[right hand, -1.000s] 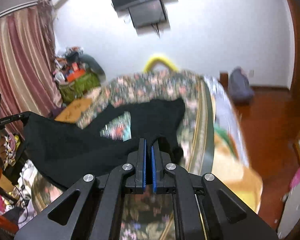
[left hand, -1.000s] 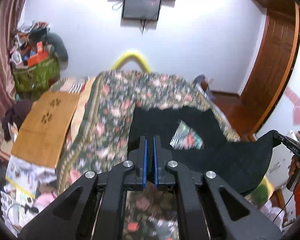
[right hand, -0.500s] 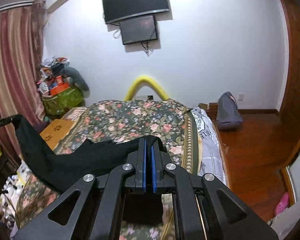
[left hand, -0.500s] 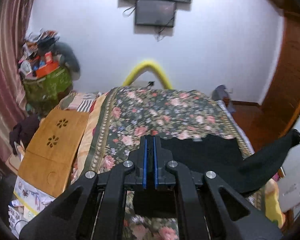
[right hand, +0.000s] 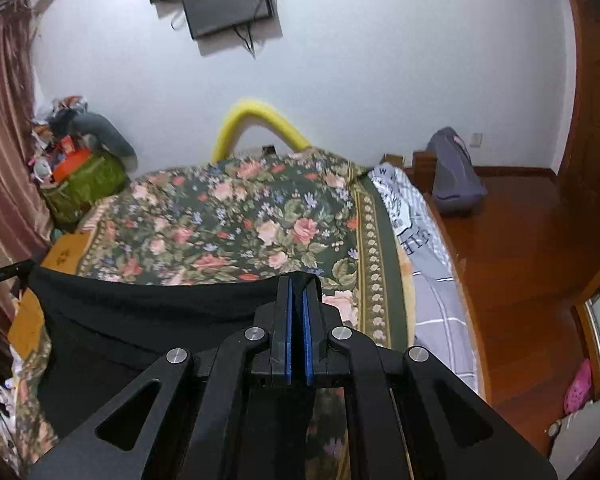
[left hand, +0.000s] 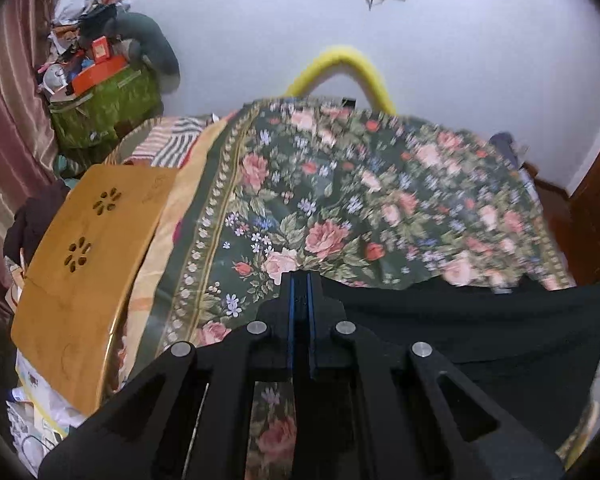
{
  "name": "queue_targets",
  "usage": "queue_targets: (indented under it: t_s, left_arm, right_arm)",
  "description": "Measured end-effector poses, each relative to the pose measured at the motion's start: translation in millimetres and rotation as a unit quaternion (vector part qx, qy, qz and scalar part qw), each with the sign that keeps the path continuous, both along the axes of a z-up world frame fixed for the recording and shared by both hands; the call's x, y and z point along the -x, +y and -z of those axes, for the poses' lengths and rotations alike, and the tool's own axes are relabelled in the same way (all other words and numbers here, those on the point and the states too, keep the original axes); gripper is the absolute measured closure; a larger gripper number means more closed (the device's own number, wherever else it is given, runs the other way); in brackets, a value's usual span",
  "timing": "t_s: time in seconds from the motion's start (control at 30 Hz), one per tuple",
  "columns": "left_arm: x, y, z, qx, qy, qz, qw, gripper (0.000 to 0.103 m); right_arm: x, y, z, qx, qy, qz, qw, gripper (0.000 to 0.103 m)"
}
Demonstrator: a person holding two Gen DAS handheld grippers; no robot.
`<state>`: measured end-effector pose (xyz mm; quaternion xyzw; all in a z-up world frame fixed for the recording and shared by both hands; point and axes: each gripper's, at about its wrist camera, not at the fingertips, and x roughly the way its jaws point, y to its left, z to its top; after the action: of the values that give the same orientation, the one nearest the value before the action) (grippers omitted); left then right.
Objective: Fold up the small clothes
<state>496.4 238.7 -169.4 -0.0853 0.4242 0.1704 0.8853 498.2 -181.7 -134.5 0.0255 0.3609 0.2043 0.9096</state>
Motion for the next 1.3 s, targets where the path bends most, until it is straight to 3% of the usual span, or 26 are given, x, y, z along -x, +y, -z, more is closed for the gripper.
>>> queue_targets:
  t_s: [0.13, 0.2, 0.23, 0.27, 0.3, 0.33, 0.37, 0.43, 0.53, 0.63, 0.8, 1.0, 1.07, 1.13, 1.2, 1.3]
  left_arm:
    - [-22.6, -1.2, 22.6, -0.023, 0.028, 0.009, 0.9993, 0.096]
    - [-28.2, -5.1, 22.4, -0.061, 0.039, 0.011, 0.9973, 0.096]
    - [-28.7, -6.1, 19.8, -0.074, 0.040, 0.013, 0.9964, 0.091]
    - [-26.1, -8.4, 15.2, -0.084, 0.037, 0.019, 0.9956, 0.086]
    - [-21.2, -9.7, 10.4, -0.084, 0.034, 0.025, 0.9956, 0.070]
    - [-13.9, -11.0, 5.1, -0.078, 0.026, 0.032, 0.9961, 0.054]
    - [-3.7, -12.2, -0.8, -0.068, 0.016, 0.039, 0.9968, 0.048]
    - [21.2, -15.0, -9.0, -0.048, -0.002, 0.051, 0.9975, 0.034]
    - [50.7, -21.0, -8.7, -0.032, 0.007, 0.071, 0.9969, 0.031]
    - [81.1, -28.0, 3.9, -0.035, 0.036, 0.083, 0.9953, 0.030]
    - [124.9, -37.7, 39.9, -0.002, 0.082, 0.094, 0.9922, 0.030]
    - [148.3, -46.7, 82.5, 0.077, 0.114, 0.103, 0.9852, 0.033]
    - [149.9, -51.9, 90.7, 0.090, 0.117, 0.107, 0.9832, 0.054]
    - [148.7, -56.9, 92.2, 0.102, 0.113, 0.112, 0.9820, 0.084]
    - [151.0, -63.6, 86.5, 0.083, 0.106, 0.116, 0.9840, 0.093]
    - [162.6, -77.0, 78.8, 0.058, 0.103, 0.129, 0.9845, 0.095]
  right_arm:
    - [-14.1, 9.3, 18.8, 0.026, 0.022, -0.011, 0.999, 0.099]
    - [-13.2, 10.6, 22.3, 0.044, 0.031, -0.013, 0.998, 0.096]
    - [-13.7, 9.9, 22.1, 0.052, 0.032, -0.013, 0.998, 0.093]
    - [-11.8, 9.0, 20.0, 0.057, 0.031, -0.012, 0.998, 0.085]
    - [-3.7, 6.2, 14.5, 0.060, 0.025, -0.013, 0.998, 0.071]
    - [-2.3, 5.9, 12.4, 0.058, 0.018, -0.016, 0.998, 0.064]
    - [5.3, 4.3, 7.8, 0.056, 0.008, -0.017, 0.998, 0.054]
    - [24.1, -0.8, -1.2, 0.051, -0.005, -0.026, 0.998, 0.052]
    - [51.9, -8.8, -5.6, 0.037, 0.001, -0.042, 0.998, 0.051]
    - [84.6, -16.9, 0.1, 0.030, 0.006, -0.052, 0.998, 0.043]
    - [133.2, -21.5, 24.2, 0.048, 0.015, -0.064, 0.997, 0.042]
    - [160.5, -22.2, 64.3, 0.036, 0.058, -0.068, 0.995, 0.042]
    - [160.4, -22.0, 77.8, 0.030, 0.077, -0.063, 0.995, 0.042]
    - [159.8, -21.3, 85.5, 0.023, 0.090, -0.059, 0.994, 0.042]
    - [161.5, -20.1, 87.4, 0.016, 0.094, -0.057, 0.994, 0.042]
    - [170.6, -18.0, 83.3, 0.001, 0.090, -0.062, 0.994, 0.042]
